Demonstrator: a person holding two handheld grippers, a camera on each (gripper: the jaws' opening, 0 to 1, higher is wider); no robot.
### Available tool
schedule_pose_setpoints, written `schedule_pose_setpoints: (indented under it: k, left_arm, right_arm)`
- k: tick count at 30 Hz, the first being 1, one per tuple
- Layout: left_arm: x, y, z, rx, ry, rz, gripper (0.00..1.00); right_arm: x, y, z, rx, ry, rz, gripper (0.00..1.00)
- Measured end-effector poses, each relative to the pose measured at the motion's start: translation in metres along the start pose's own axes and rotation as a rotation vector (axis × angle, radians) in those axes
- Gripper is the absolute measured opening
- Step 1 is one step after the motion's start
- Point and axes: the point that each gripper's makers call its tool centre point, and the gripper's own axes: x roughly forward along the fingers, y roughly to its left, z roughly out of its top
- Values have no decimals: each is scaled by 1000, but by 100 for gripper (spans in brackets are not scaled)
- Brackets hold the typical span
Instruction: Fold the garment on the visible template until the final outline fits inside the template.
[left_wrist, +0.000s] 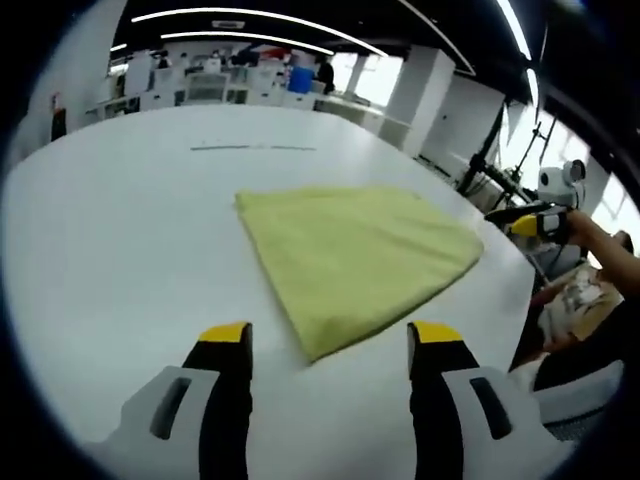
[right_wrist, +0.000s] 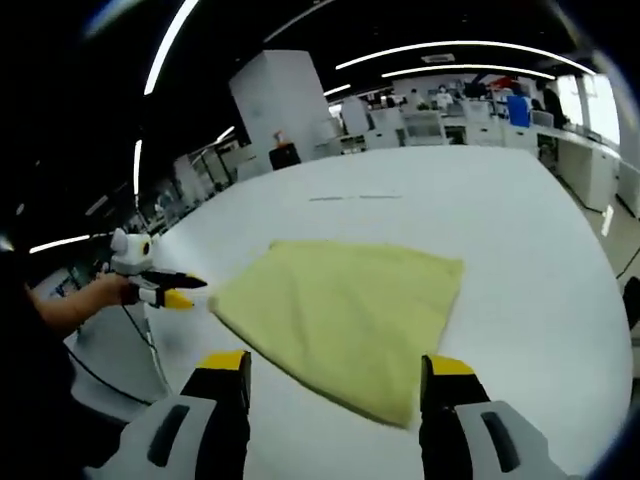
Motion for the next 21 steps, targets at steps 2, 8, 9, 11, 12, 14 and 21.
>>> schedule_pose_setpoints:
  k: [2, 8, 9, 11, 12, 14, 21]
  left_arm:
    - [-3, -2, 4, 7, -10, 3, 70]
    - [-14, -10, 21, -10, -78, 2, 78]
    - [-16, -12, 22, -13, -85, -2, 79]
    - [-19, -15, 24, -19, -94, -9, 83]
    - [-19, -16, 24, -19, -96, -10, 86]
    - [-24, -19, 27, -5, -107, -14, 88]
    - [-41, -28, 40, 39, -166, -13, 99]
  right_arm:
    - [-2, 9, 8, -15, -21, 3, 76]
    - [-9, 22, 21, -69, -41, 1, 85]
    - [-10, 23, 22, -83, -42, 0, 87]
    - [-13, 26, 23, -107, -42, -3, 89]
    - [-14, 26, 23, -110, -42, -4, 91]
    - [-16, 29, 24, -130, -44, -5, 94]
    - [-20, 36, 25, -147, -71, -3, 99]
